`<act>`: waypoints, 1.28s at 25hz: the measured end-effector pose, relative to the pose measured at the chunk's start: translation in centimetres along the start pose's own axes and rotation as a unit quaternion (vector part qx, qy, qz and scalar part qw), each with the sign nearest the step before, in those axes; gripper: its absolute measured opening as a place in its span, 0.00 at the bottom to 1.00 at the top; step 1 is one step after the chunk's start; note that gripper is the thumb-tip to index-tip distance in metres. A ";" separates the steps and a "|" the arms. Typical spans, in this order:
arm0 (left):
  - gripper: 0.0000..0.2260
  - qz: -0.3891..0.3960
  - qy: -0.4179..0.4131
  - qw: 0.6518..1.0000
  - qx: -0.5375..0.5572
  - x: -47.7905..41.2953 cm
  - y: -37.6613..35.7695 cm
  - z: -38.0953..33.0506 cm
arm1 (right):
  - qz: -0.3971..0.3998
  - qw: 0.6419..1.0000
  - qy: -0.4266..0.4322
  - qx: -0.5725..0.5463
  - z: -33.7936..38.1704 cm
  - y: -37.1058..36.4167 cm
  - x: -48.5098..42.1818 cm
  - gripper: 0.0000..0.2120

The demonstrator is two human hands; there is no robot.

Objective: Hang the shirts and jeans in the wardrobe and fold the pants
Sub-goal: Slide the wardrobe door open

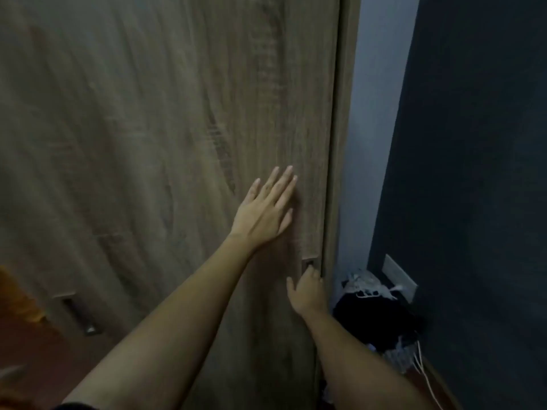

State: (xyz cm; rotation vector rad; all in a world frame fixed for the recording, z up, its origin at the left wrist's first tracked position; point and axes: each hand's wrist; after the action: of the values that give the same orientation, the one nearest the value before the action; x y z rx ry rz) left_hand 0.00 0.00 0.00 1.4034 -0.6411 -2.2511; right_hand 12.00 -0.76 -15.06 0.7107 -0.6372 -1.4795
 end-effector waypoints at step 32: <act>0.36 -0.216 0.000 0.959 -0.182 14.1 -3.5 19.7 | -0.112 0.993 -0.006 -0.045 17.4 -18.8 7.0 0.25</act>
State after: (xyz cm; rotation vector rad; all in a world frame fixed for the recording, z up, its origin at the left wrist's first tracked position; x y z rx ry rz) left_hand -24.01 -1.83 -4.55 1.4516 0.1022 -2.5245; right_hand -13.43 -7.69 -18.34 0.7213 -0.5078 -1.7092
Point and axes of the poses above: each hand's wrist, its own x-axis away from the middle knuckle, its own y-axis out of the back of the hand, z = x × y, and after that the axes turned 2 degrees about -z, right-handed
